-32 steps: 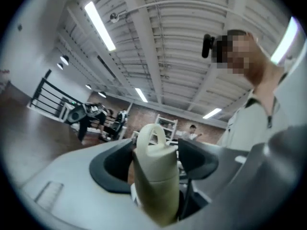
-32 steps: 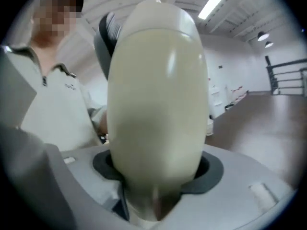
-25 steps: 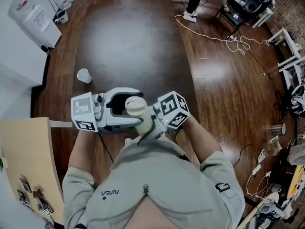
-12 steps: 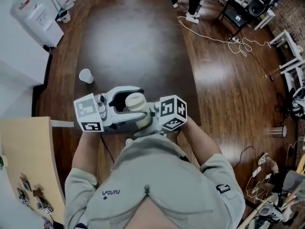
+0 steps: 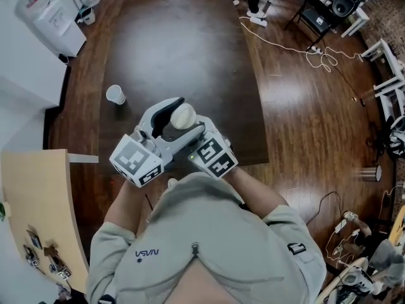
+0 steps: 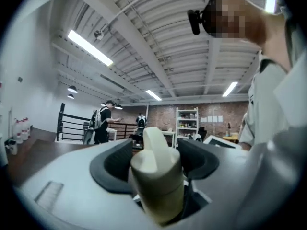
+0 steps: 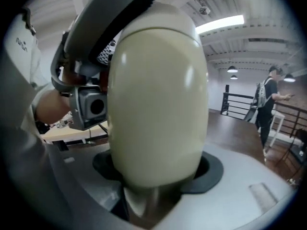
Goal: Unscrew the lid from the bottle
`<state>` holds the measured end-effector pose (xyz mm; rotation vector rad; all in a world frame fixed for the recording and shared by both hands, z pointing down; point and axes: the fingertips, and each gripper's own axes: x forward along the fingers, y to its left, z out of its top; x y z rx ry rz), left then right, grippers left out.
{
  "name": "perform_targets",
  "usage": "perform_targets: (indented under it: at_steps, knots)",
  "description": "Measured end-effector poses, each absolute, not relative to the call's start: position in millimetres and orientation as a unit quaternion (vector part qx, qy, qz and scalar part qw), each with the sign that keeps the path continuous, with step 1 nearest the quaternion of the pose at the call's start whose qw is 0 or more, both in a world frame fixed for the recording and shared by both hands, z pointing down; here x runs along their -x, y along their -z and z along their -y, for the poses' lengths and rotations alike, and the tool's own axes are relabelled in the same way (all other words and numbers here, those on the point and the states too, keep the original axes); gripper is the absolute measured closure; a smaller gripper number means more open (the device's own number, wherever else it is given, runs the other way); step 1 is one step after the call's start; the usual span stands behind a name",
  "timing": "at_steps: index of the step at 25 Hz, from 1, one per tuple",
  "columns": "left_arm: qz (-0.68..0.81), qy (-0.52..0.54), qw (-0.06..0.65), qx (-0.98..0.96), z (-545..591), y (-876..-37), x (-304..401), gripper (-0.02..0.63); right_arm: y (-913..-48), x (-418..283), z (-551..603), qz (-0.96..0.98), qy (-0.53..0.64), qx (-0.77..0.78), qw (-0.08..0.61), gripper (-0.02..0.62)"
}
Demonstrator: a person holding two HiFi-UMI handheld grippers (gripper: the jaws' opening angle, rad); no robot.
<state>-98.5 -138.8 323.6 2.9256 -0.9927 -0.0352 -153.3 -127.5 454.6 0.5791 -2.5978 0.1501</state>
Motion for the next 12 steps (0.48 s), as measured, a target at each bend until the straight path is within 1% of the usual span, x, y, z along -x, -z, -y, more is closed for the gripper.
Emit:
perform_targets:
  at_steps: [4,6,10,12]
  knots:
    - [0.377,0.008,0.022,-0.926,143.6,-329.8,99.0,0.298,-457.3,147.3,141.3,0.934,-0.021,-0.257,0.247,0.298]
    - [0.381,0.003,0.023,-0.924,144.1,-333.0,96.4,0.298,-460.5,145.4,140.6,0.934,-0.029,-0.260,0.245,0.298]
    - [0.350,0.018,0.029,-0.936,140.5,-329.2,93.6,0.298,-461.9,146.8,132.5,0.942,-0.054,-0.233,0.237,0.298]
    - [0.313,0.049,0.035,-0.948,130.7,-317.1,95.8,0.272,-456.7,148.9,124.0,0.953,-0.068,-0.197,0.221,0.298]
